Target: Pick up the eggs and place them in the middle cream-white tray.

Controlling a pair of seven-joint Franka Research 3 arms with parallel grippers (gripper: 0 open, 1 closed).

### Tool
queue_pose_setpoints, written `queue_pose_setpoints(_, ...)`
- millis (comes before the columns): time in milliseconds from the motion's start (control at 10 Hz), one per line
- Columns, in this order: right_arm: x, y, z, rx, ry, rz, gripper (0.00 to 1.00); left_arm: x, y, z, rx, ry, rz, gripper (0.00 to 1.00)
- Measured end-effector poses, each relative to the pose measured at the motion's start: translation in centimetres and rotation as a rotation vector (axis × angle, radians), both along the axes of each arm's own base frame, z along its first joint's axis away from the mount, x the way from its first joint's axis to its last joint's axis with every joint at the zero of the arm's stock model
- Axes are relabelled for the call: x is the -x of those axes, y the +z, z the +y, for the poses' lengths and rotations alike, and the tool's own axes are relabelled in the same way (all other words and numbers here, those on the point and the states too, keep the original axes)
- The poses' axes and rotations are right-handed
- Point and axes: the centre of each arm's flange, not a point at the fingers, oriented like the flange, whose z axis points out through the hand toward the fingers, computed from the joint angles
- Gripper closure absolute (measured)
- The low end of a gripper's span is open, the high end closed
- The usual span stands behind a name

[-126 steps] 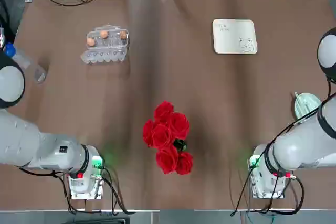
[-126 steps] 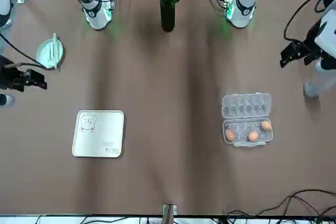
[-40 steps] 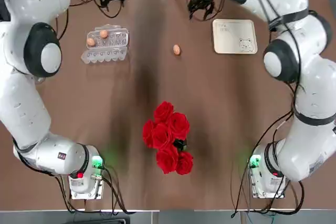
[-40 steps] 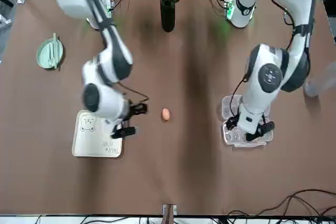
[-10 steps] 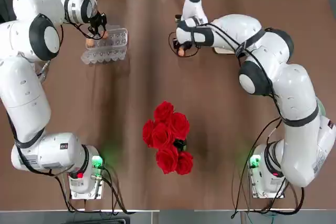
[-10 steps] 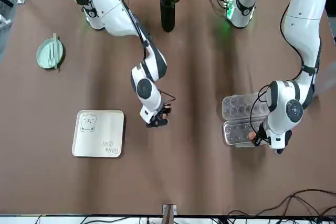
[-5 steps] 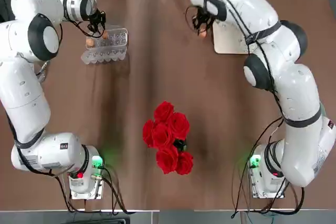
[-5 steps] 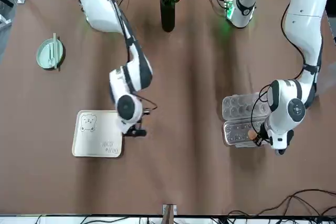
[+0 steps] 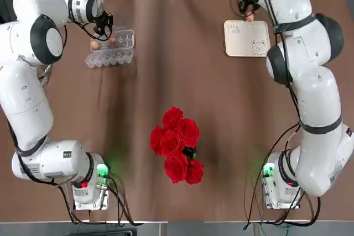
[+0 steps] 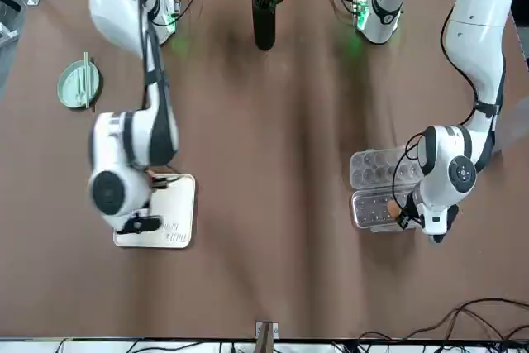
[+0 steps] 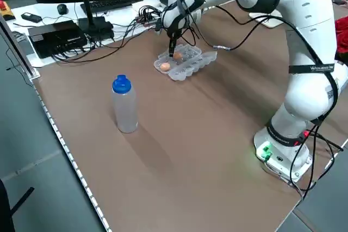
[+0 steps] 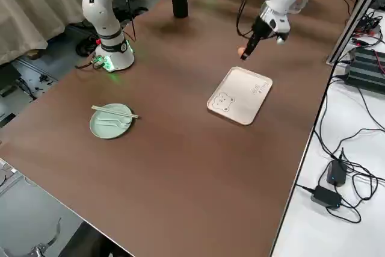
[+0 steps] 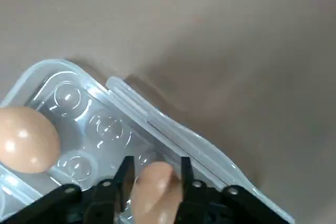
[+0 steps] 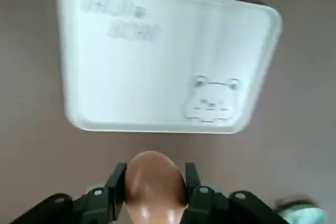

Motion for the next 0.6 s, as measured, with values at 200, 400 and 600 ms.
queue_pose_setpoints(200, -0.5, -2.6, -5.9, -0.015, 0.040, -0.005, 0.51, 0.2, -0.3, -0.5, 0.001, -0.008, 0.007, 0.40)
queue_pose_setpoints(400, -0.5, -5.3, -9.9, -0.011, 0.041, -0.041, 0.51, 0.4, -0.5, -1.0, 0.002, -0.015, 0.012, 0.39)
queue_pose_setpoints(600, -0.4, -7.0, -12.2, -0.004, 0.023, -0.078, 0.51, 0.4, -0.5, -1.1, 0.002, -0.017, 0.014, 0.51)
